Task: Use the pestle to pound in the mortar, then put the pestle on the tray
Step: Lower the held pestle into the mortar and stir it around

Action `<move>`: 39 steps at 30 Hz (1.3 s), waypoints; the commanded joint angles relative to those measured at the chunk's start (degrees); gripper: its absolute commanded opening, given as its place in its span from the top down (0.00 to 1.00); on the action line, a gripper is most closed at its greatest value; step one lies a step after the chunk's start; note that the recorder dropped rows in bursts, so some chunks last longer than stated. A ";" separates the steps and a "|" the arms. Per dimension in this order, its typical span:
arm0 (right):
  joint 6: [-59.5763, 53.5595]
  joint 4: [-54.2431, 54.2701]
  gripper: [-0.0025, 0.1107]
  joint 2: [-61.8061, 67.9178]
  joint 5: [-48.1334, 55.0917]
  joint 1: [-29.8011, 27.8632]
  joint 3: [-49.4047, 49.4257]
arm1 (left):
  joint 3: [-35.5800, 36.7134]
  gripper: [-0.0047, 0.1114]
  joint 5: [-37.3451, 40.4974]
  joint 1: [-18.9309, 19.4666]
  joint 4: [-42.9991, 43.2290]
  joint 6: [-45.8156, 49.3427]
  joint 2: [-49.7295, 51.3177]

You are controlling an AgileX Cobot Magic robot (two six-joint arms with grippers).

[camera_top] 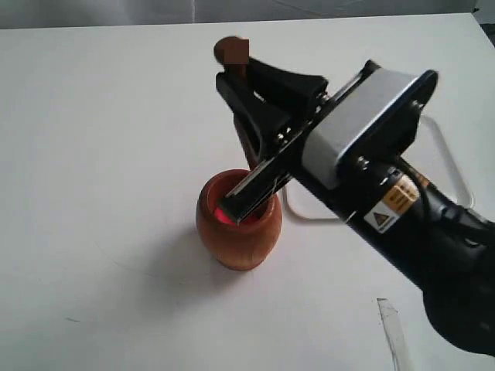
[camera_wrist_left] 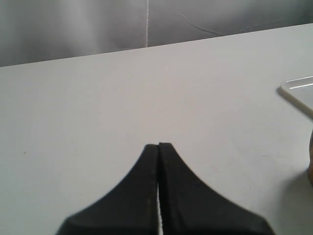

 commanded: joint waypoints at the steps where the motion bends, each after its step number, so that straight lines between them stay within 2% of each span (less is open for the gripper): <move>1: 2.92 -2.04 0.98 5.68 -1.44 0.06 -2.92 | 0.03 0.96 -0.17 -0.44 -0.42 -0.47 -0.07; 6: 4.98 -4.12 0.98 11.38 -1.44 0.06 -5.05 | 0.03 0.96 -0.17 -0.44 -0.42 -0.47 -0.07; 19: 7.08 -0.65 0.98 21.23 -1.44 0.06 -5.05 | 0.03 0.96 -0.17 -0.44 -0.42 -0.47 -0.07; 26: 3.86 -0.35 0.98 11.96 -1.44 0.06 -5.05 | 0.03 0.96 -0.17 -0.44 -0.42 -0.47 -0.07; 32: 3.86 -5.27 0.98 2.16 -1.44 0.06 -5.05 | 0.03 0.96 -0.17 -0.44 -0.42 -0.47 -0.07; 39: 4.11 -4.55 0.98 5.65 -1.44 0.06 -5.05 | 0.03 0.96 -0.17 -0.44 -0.42 -0.47 -0.07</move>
